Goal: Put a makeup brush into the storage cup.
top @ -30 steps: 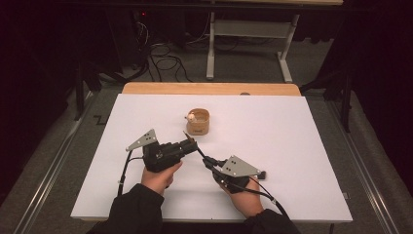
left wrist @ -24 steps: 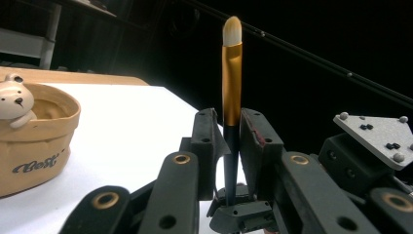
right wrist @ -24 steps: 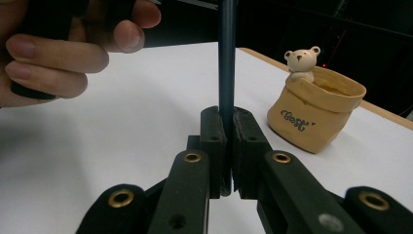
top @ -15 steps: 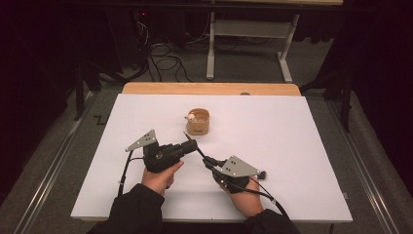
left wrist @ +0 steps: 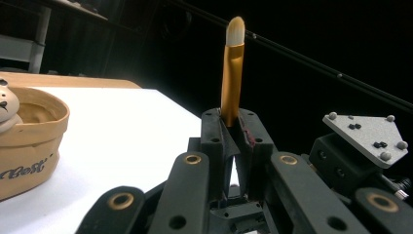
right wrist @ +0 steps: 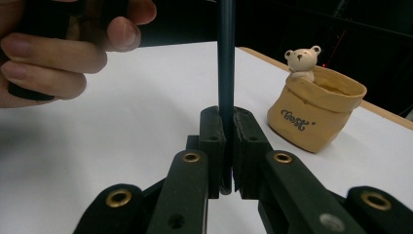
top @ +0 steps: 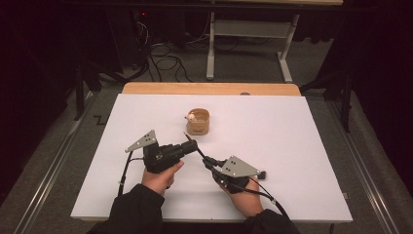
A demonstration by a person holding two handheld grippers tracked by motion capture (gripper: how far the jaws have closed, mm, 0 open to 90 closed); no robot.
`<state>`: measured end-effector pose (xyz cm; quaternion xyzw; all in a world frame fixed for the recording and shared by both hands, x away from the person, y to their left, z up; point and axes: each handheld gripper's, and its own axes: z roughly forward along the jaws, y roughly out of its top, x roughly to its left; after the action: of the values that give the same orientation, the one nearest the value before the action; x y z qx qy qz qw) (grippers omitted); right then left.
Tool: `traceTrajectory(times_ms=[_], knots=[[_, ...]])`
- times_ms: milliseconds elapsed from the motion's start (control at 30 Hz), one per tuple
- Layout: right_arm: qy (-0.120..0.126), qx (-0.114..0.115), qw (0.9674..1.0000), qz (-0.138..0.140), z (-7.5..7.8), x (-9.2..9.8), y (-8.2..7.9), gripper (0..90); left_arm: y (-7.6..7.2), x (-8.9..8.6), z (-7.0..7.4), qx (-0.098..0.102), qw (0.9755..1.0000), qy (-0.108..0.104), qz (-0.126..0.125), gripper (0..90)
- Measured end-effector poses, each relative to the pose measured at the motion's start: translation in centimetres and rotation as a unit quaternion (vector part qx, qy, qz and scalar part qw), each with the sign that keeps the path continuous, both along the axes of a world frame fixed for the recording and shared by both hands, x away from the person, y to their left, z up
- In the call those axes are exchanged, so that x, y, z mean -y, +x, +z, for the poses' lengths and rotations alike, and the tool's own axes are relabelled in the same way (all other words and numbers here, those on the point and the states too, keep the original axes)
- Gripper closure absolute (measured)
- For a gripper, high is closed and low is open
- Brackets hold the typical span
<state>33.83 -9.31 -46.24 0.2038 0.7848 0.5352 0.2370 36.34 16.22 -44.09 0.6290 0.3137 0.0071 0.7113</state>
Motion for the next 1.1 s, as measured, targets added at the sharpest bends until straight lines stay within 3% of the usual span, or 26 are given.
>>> traceTrajectory(times_ms=[700,1100], knots=[[0.001,-0.010,0.9999,0.004,0.03,-0.07,0.07,67.8,-0.17,-0.23,0.20,0.011,0.9997,0.013,0.017,83.8],[0.017,-0.029,0.9994,-0.003,0.02,-0.01,0.48,37.8,-0.23,-0.71,0.45,0.022,0.9975,0.048,0.046,83.8]])
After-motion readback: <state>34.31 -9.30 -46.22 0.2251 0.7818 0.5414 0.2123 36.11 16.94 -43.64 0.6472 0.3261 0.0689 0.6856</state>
